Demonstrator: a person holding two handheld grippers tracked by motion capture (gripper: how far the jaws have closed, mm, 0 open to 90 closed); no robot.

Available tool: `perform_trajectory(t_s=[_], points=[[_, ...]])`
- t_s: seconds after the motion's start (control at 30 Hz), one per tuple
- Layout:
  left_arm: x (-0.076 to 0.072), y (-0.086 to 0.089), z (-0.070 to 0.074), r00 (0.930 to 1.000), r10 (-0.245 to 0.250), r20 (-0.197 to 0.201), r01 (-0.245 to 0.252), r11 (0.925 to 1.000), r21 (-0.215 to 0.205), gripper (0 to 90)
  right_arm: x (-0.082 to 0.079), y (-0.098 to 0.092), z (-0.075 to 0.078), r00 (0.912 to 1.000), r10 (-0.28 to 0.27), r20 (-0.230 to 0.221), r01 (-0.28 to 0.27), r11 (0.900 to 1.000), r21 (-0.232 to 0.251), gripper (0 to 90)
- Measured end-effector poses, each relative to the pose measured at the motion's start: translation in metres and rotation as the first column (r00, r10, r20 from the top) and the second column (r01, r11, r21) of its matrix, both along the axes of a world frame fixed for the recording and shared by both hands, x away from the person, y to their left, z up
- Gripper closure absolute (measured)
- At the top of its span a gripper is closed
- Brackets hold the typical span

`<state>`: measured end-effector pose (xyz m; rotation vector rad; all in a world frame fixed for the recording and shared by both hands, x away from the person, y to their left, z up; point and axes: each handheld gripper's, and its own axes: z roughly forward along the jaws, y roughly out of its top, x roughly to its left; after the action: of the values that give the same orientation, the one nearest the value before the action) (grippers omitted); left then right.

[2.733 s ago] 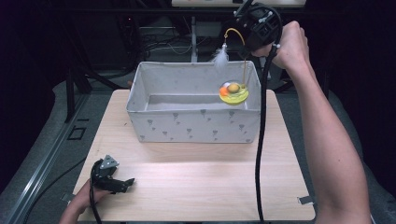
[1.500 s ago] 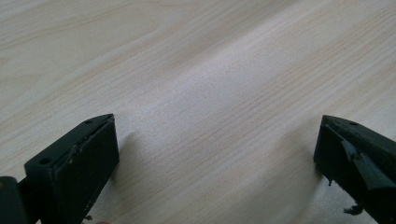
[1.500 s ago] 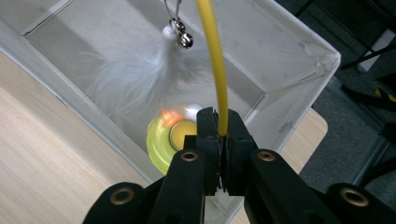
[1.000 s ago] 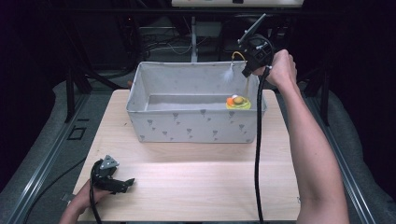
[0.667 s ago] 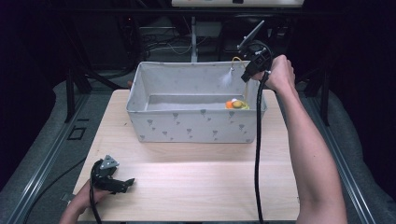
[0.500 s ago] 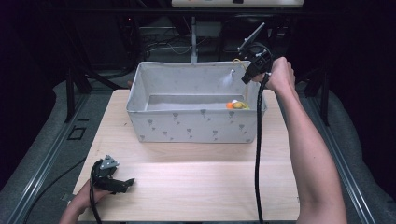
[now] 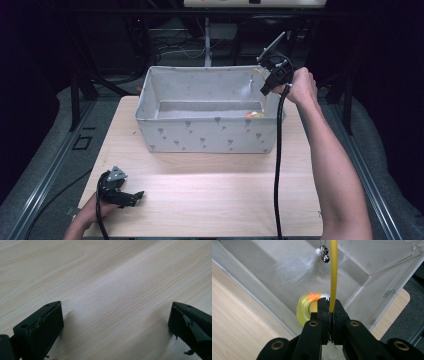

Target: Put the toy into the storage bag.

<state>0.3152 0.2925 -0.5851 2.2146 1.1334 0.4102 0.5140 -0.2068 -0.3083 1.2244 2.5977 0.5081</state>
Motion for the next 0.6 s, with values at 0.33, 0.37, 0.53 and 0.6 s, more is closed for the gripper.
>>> perform_trajectory(t_s=[0.33, 0.37, 0.53, 0.6], points=[[0.0, 0.0, 0.0, 1.0, 0.0, 0.0, 0.0, 1.0, 0.0, 0.0, -0.001, -0.002, -0.01, 0.9999, -0.005, -0.011, 0.005, 1.0, 0.002, 88.1], [0.0, 0.0, 0.0, 1.0, 0.0, 0.0, 0.0, 1.0, 0.0, 0.0, -0.001, -0.004, -0.011, 0.9998, -0.008, -0.015, 0.008, 1.0, -0.002, 88.1], [0.0, 0.0, 0.0, 1.0, 0.0, 0.0, 0.0, 1.0, 0.0, 0.0, -0.002, -0.007, -0.015, 0.9997, -0.019, -0.014, 0.019, 1.0, 0.002, 88.1], [0.0, 0.0, 0.0, 1.0, 0.0, 0.0, 0.0, 1.0, 0.0, 0.0, -0.003, -0.008, -0.016, 0.9995, -0.023, -0.024, 0.023, 1.0, -0.002, 88.1]])
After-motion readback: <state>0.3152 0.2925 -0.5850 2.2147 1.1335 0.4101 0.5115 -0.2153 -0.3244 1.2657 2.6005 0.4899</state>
